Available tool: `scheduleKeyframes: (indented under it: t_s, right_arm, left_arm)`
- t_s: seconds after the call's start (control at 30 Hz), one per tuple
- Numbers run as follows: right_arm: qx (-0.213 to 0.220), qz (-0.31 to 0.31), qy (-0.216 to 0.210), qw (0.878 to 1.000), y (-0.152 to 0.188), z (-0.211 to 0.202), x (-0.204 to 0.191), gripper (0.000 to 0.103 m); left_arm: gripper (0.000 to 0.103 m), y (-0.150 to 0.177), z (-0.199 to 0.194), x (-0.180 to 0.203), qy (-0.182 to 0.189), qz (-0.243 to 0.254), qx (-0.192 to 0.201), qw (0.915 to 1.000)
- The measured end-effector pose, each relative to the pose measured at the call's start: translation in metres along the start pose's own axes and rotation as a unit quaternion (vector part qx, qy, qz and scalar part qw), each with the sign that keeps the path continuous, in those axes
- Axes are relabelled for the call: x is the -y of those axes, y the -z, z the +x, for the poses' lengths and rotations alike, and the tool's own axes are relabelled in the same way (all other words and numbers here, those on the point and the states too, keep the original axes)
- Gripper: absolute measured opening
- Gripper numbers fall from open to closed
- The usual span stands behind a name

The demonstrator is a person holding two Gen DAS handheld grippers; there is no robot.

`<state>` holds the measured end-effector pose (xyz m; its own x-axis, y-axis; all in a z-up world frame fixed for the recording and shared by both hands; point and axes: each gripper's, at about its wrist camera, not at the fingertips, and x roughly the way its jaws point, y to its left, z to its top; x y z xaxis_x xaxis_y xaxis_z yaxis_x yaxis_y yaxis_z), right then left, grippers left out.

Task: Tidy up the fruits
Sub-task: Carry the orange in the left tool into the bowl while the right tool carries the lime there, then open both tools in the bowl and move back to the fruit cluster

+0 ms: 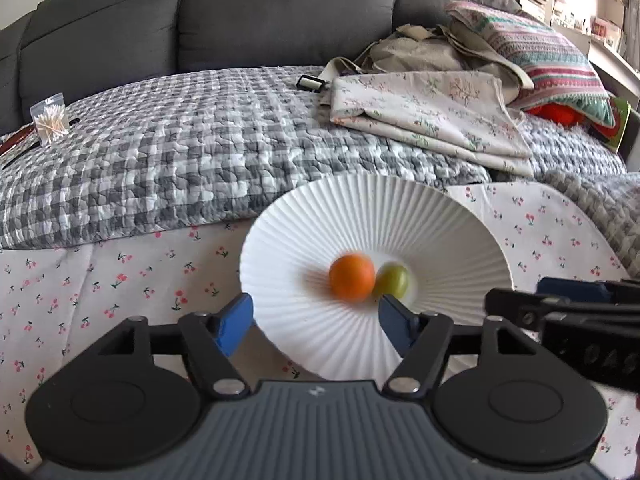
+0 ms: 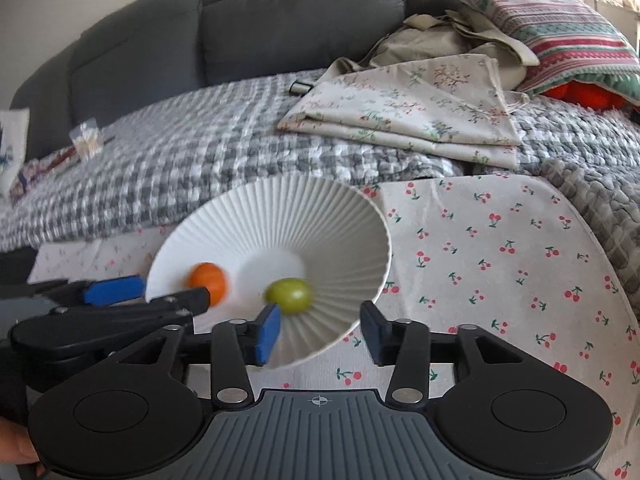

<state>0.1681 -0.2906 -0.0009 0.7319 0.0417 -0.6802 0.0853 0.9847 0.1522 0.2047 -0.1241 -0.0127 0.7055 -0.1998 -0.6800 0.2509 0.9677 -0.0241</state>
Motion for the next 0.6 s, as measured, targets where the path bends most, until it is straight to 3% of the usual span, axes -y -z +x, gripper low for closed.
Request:
scheduleKeyframes:
  t_s: [0.27,0.4,0.6]
  right_arm:
    - [0.023,0.086,-0.024,0.996,-0.014,-0.031,0.028,0.064]
    - [0.029,0.118,-0.035,0.992,-0.014,-0.044,0.04,0.067]
    - [0.026,0.108,-0.049,0.993,-0.007,-0.067,0.037,0.073]
  left_arm:
    - [0.074,-0.01,-0.025,-0.033,0.016,-0.064,0.009,0.9978]
    - [0.074,-0.008,-0.039,-0.044,0.023,-0.085,0.007,0.9961]
    - [0.074,0.007,-0.068,-0.049,0.034,-0.079,0.002,0.9962]
